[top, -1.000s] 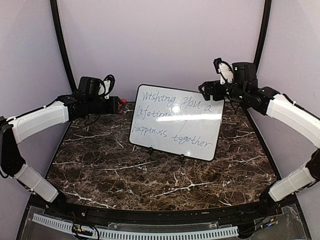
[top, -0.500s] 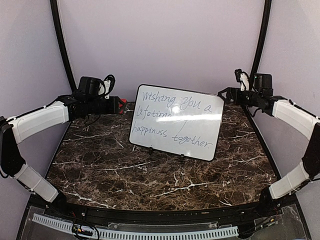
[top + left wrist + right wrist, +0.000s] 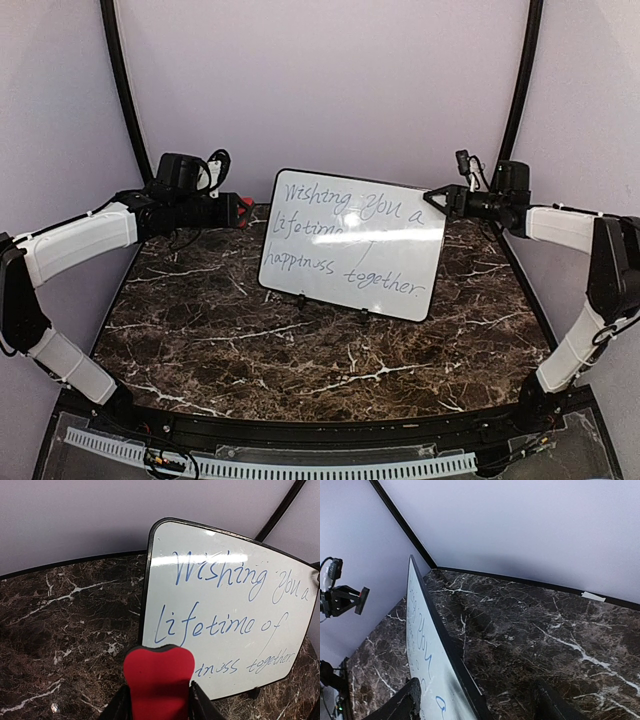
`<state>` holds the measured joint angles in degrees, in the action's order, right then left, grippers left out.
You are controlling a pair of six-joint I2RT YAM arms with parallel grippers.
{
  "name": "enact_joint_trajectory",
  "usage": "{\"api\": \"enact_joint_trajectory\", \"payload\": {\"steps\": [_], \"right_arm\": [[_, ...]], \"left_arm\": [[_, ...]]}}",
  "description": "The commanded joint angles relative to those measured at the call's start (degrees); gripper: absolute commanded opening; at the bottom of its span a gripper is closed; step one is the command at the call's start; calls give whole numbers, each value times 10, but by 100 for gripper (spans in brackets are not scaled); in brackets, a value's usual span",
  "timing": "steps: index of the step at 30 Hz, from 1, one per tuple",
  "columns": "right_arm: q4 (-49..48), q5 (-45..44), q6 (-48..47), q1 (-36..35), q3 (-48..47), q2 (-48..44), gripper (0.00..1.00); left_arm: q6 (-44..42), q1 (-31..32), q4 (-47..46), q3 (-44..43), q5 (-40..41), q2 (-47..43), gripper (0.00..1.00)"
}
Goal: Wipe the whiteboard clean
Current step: Hold the whiteboard at the whiteboard stand.
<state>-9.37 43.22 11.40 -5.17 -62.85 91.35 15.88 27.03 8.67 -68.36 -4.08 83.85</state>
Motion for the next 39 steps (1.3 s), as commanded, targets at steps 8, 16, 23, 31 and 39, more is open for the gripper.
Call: {"api": "enact_joint_trajectory", "payload": {"steps": [8,16,23,31,39], "right_arm": [[-135,157,90,13,-14,46,56],[-136,166,96,13,-15,42,29],[-149,172,110,13,0,34,9],[-187,123,129,-9,66,-23,0],[-184,-7,104,-75,133,-108,0]], "left_arm": [[2,2,-8,9,-10,-14,38],[4,2,-9,9,-15,-11,38],[5,2,-10,9,-16,-11,38],[5,2,-11,9,-18,-10,38],[6,2,-13,10,-21,-11,38]]}}
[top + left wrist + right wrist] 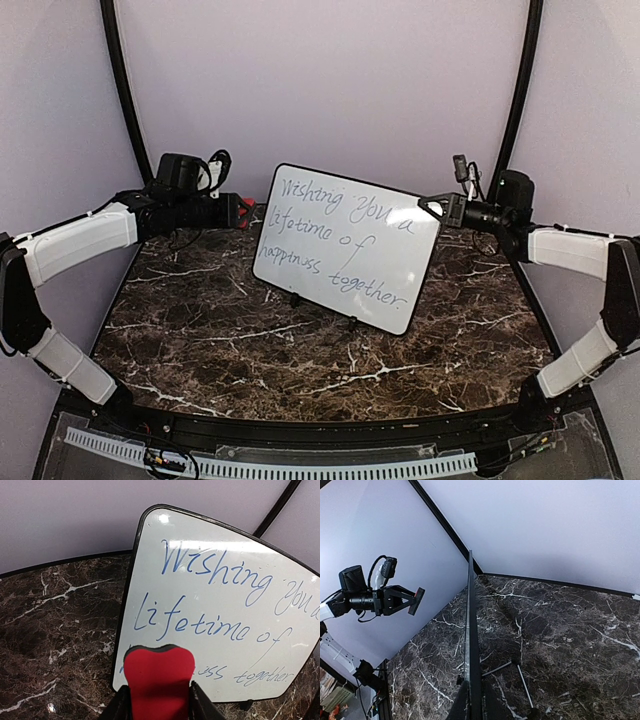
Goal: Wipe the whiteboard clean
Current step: Hold the whiteboard at the whiteboard stand.
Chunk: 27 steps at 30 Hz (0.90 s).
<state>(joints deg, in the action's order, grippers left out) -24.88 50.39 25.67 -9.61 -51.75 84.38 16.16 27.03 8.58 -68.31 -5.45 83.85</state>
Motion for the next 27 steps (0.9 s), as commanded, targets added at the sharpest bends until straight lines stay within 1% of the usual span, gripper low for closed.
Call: {"api": "enact_joint_trajectory", "payload": {"steps": [1,5,10,14,20,24,27], "right_arm": [[-28,-88,-36,-37,27,-44,0],[-7,-109,-43,-58,41,-63,0],[6,-119,-41,-61,62,-93,0],[15,-137,-45,-63,82,-139,0],[46,-182,-57,-92,112,-211,0],[71,-209,-62,-114,132,-234,0],[83,-230,-64,-125,147,-246,0]], "left_arm": [[3,2,-12,10,-7,-11,38],[3,2,-13,11,-7,-12,38],[3,2,-13,11,-9,-13,38],[3,2,-13,12,-8,-14,38],[2,2,-16,12,-7,-17,38],[-1,2,-29,15,-22,-20,38],[-8,2,-49,22,-48,-26,38]]}}
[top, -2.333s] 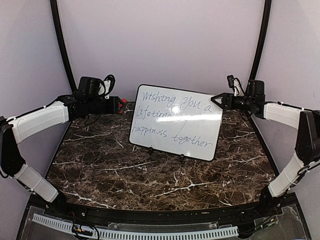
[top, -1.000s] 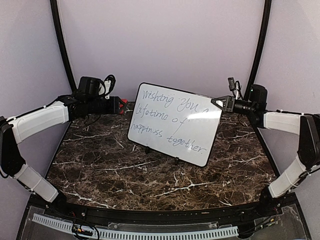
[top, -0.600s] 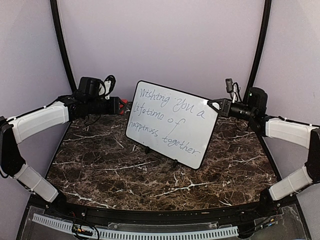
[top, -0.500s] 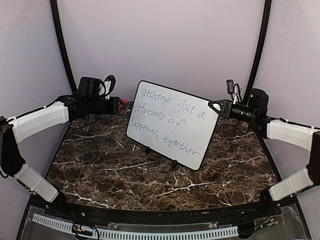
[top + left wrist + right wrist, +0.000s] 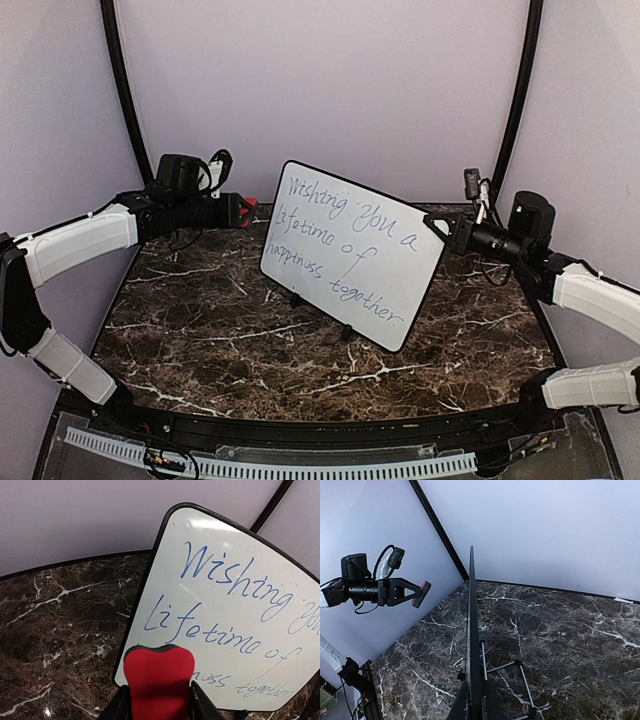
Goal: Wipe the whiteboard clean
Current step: Hold the whiteboard at the whiteboard stand, then erase the center of the whiteboard.
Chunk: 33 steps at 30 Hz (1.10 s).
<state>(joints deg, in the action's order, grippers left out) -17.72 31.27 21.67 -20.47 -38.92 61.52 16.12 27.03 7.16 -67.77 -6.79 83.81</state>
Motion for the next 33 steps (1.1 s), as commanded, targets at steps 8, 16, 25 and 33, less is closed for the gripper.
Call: {"api": "enact_joint_trajectory", "payload": {"steps": [8,16,25,33], "right_arm": [[55,-86,-38,-33,7,-30,0],[65,-79,-54,-35,4,-38,0],[75,-71,-64,-36,5,-45,0],[85,-71,-66,-37,0,-49,0]], "left_arm": [[-60,2,-107,24,-132,-28,38],[-150,2,-128,-2,-167,11,39],[-235,2,-128,-137,-164,124,38],[-245,-10,-137,-192,-153,193,33]]}}
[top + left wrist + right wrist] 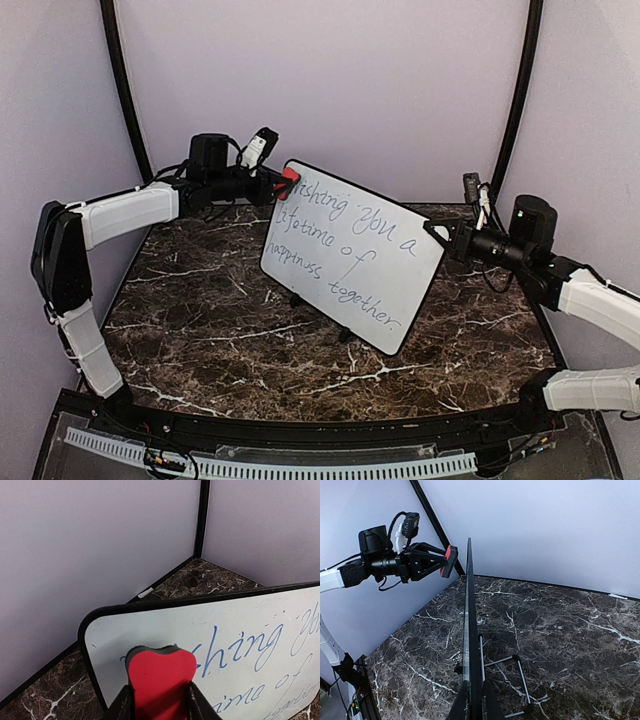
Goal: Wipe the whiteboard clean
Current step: Erase the center of the whiteboard.
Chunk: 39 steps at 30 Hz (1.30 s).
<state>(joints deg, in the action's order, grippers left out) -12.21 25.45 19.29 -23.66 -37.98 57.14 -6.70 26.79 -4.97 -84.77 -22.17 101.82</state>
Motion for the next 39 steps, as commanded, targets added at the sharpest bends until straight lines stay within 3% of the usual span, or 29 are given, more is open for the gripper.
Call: {"api": "enact_joint_trajectory", "payload": {"steps": [1,29,39], "right_arm": [[29,-12,-42,-5,-8,-6,0],[53,-18,-54,-13,-15,9,0],[59,-25,-56,-15,-18,4,0]], "left_arm": [[-18,-11,-17,-25,3,15,33],[64,-30,-52,-34,-77,82,35],[64,-30,-33,-17,-69,83,35]]}}
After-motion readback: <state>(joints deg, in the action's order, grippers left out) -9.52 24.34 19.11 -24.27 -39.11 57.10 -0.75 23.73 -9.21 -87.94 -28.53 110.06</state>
